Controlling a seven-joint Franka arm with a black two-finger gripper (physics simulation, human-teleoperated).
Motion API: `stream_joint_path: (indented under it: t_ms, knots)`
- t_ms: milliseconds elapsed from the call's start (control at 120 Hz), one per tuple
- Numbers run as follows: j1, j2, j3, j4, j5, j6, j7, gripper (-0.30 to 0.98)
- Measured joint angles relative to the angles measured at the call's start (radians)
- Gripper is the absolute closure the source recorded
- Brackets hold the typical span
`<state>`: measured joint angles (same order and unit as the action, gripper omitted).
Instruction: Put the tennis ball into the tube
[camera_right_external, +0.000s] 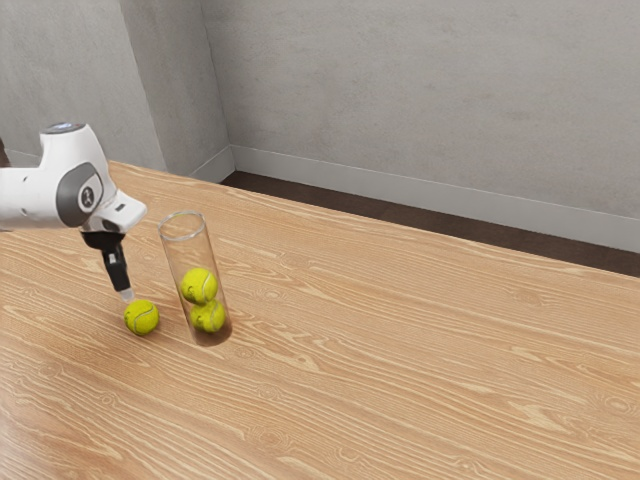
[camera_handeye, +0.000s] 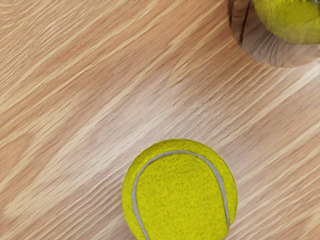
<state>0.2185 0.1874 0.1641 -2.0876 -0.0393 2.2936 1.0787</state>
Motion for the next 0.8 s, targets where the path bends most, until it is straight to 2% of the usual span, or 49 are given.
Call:
stream_joint_path:
  t_ms: [333, 683, 717, 800]
  knots:
    - [0.001, 0.107, 0.0, 0.006, -0.096, 0.043, 0.111, 0.0]
    - [0.001, 0.177, 0.0, 0.007, -0.129, 0.079, 0.177, 0.0]
    - [0.001, 0.177, 0.0, 0.007, -0.132, 0.081, 0.182, 0.03]
    - [0.001, 0.178, 0.0, 0.007, -0.138, 0.088, 0.193, 0.2]
